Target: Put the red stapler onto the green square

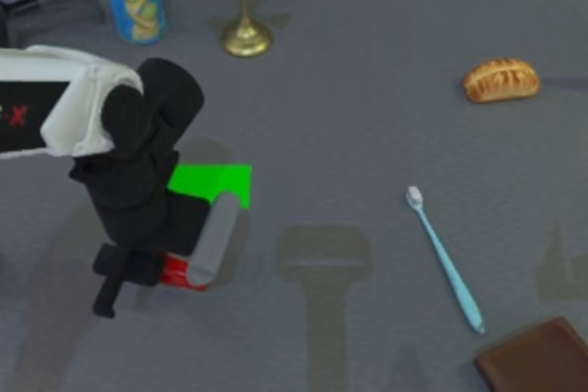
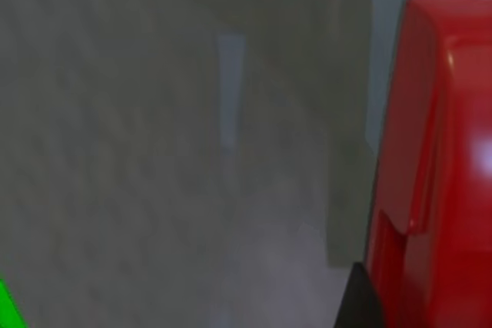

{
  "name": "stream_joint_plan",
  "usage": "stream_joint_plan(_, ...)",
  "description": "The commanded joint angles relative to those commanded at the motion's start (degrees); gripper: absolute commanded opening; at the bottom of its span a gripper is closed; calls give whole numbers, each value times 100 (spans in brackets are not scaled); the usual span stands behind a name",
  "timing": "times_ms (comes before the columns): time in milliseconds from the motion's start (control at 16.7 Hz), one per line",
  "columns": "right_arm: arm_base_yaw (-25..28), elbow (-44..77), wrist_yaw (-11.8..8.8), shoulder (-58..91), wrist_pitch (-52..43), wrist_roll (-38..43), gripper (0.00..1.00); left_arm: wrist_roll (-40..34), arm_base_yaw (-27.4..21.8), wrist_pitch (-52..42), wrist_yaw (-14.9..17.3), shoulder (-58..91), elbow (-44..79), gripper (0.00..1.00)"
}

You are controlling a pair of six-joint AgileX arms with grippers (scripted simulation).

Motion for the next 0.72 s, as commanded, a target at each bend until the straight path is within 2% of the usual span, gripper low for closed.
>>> stream_joint_plan(360,0,0,0,0,0,0,100,1,28,-1511,-2,-578,826,0)
stream_joint_plan(720,0,0,0,0,0,0,100,-18,18,-1628,-3,-648,898,0)
